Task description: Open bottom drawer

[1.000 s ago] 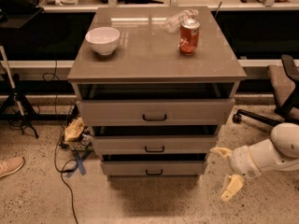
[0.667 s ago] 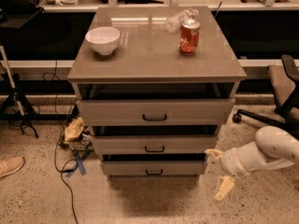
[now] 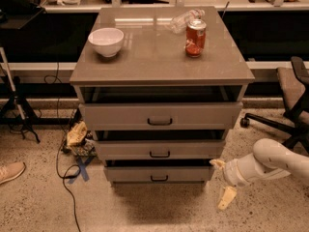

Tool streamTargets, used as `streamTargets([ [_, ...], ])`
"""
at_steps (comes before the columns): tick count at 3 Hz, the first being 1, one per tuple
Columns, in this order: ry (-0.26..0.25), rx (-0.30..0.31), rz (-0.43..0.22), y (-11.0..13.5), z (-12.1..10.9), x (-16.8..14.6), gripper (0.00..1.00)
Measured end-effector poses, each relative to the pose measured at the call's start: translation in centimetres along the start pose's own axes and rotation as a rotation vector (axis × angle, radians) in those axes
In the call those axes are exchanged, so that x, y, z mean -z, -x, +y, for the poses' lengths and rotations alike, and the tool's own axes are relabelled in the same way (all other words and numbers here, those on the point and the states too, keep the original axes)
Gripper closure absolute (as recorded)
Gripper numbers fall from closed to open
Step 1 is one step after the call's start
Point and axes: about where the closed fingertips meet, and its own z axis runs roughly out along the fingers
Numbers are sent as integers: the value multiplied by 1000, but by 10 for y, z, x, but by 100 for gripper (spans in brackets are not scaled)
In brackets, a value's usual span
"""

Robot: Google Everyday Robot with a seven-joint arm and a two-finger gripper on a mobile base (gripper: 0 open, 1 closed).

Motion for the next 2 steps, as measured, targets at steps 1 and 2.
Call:
streamTargets([
  [1, -6, 45, 78, -24, -16, -41, 0],
  [2, -1, 77, 87, -59, -41, -90, 0],
])
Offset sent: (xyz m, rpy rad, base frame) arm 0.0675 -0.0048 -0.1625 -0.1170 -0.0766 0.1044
